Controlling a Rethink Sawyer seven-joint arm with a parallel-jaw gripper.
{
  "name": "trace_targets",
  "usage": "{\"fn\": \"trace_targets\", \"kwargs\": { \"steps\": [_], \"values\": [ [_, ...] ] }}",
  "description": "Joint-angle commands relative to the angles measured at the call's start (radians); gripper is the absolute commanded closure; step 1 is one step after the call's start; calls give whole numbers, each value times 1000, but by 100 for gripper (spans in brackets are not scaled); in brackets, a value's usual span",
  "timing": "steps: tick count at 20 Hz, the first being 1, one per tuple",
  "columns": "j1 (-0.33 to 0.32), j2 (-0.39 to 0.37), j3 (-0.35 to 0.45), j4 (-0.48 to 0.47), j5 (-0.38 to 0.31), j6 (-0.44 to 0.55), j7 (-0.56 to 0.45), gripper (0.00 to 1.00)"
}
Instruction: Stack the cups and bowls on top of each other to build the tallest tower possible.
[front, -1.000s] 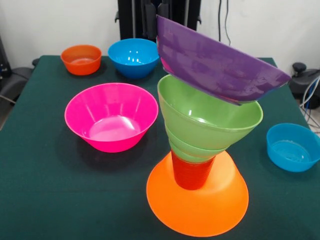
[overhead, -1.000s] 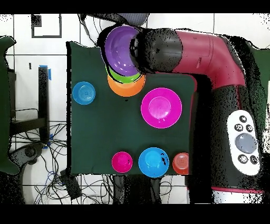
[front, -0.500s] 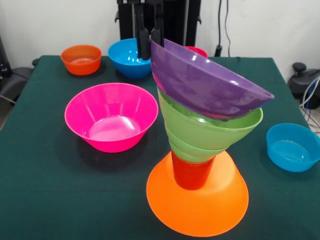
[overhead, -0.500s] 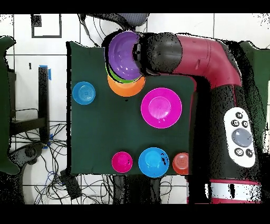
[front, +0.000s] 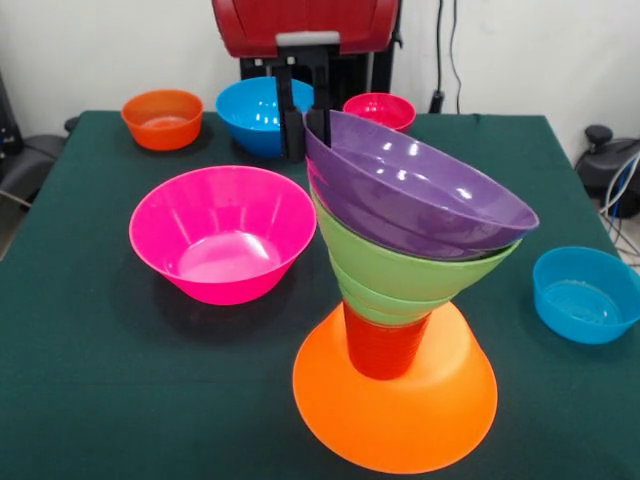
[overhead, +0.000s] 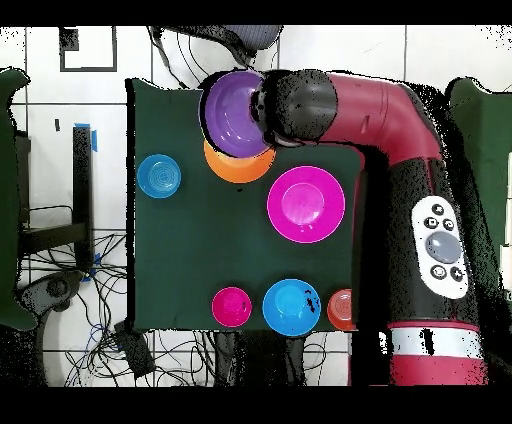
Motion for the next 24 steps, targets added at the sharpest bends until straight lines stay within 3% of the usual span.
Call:
{"fn": "trace_targets", "kwargs": {
  "steps": [1,24],
  "values": [
    [50,36,-33,-58,2,-52,186,100],
    [62,33,-63,-57,20,-30,183,100]
  ]
}}
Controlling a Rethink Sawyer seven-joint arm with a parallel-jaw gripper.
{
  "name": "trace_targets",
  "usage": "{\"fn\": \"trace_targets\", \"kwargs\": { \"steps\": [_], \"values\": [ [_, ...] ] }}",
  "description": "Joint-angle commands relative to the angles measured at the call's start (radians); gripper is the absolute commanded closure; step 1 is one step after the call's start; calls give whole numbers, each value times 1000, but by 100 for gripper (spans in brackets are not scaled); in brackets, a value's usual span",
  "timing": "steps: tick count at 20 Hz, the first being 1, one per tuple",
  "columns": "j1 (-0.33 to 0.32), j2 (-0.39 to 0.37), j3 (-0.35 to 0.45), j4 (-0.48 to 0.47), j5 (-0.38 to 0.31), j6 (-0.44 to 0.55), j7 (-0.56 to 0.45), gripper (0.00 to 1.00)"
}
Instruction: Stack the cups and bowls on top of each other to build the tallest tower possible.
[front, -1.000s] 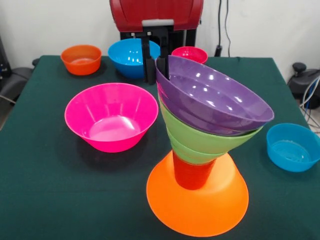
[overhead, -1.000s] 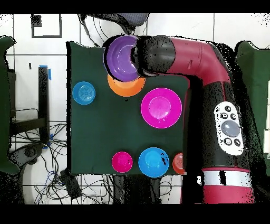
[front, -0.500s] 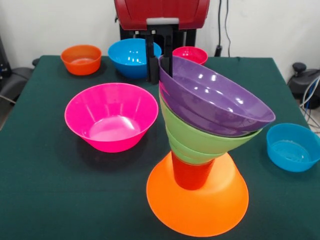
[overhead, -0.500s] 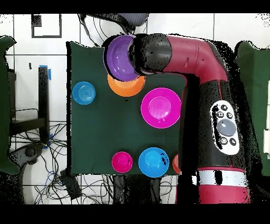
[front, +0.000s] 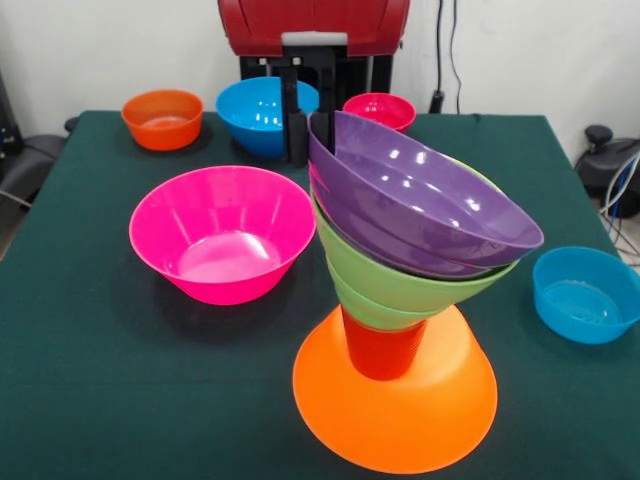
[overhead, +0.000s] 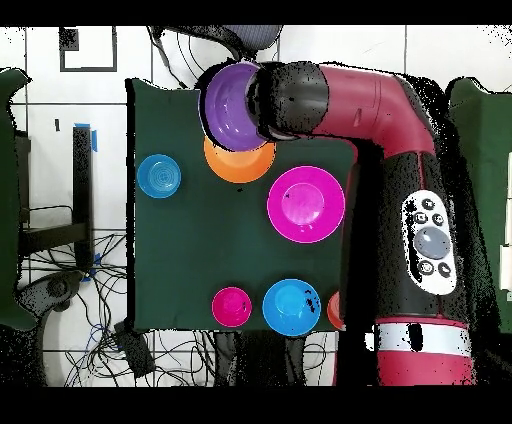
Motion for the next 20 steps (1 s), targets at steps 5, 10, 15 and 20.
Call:
{"fn": "trace_targets", "kwargs": {
  "steps": [5,10,15,20],
  "values": [
    [19,26,-15,-6,20,-31,149,100],
    [43,55,-31,-29,18,-1,178,100],
    [70,69,-49,-12,13,-35,209,100],
    [94,86,-75,-25,20,-15,231,100]
  ]
}}
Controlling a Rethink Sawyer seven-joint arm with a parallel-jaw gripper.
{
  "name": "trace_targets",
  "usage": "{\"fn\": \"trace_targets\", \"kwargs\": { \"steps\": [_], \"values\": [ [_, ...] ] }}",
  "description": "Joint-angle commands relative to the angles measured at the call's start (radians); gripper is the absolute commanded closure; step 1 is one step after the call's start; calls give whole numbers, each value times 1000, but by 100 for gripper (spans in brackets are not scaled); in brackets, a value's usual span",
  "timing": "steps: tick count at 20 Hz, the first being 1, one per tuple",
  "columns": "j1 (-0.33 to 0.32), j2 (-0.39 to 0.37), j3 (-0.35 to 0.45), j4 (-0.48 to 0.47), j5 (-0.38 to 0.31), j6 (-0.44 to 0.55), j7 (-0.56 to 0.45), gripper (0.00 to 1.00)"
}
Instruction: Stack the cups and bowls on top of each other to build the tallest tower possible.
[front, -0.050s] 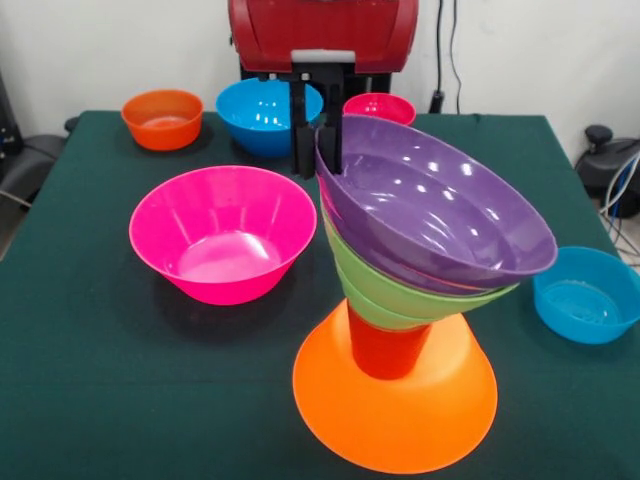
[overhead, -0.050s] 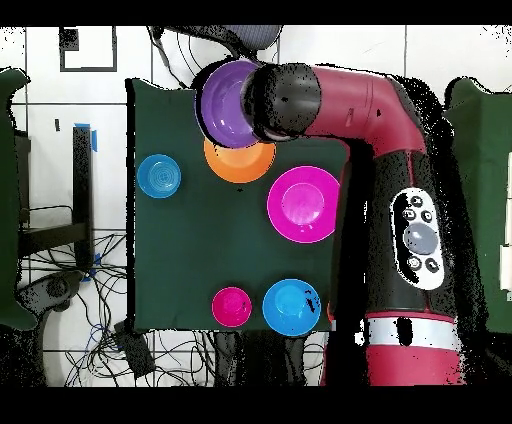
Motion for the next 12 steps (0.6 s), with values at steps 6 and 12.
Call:
{"fn": "trace_targets", "kwargs": {
  "steps": [6,12],
  "values": [
    [65,72,-53,-20,15,35,212,100],
    [71,53,-81,11,7,80,188,100]
  ]
}}
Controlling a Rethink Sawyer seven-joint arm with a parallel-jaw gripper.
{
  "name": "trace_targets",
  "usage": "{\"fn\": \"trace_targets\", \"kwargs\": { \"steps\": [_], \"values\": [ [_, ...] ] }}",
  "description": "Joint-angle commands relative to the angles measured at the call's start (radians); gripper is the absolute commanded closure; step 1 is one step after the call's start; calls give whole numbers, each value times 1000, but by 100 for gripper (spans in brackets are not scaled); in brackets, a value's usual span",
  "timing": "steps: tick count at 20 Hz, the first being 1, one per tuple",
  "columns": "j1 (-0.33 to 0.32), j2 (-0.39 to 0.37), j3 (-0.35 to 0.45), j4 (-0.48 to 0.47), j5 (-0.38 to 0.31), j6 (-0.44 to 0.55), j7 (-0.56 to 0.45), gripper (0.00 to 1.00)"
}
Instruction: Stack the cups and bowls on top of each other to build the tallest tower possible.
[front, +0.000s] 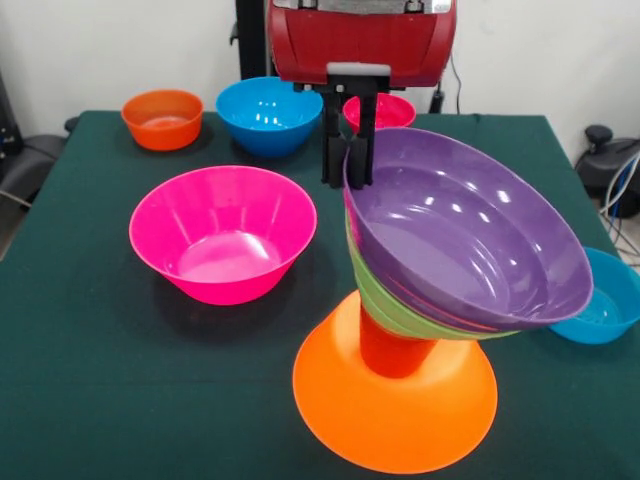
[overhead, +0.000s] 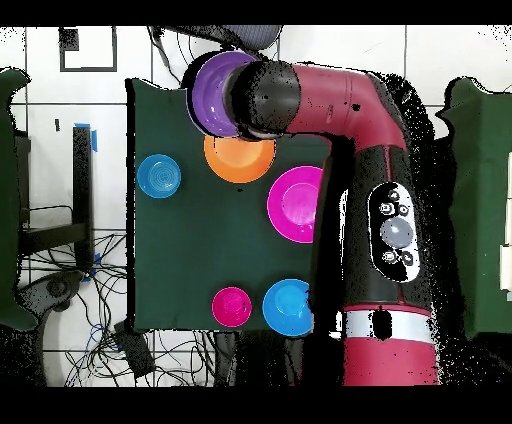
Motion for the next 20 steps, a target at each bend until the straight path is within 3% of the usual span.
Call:
{"fn": "trace_targets", "kwargs": {
  "steps": [1,7,13,20],
  "values": [
    [19,28,-37,40,-12,82,118,100],
    [19,34,-73,54,-35,147,65,100],
    [4,-15,-81,155,-34,112,11,100],
    [28,12,-85,106,-21,117,49,100]
  ]
}}
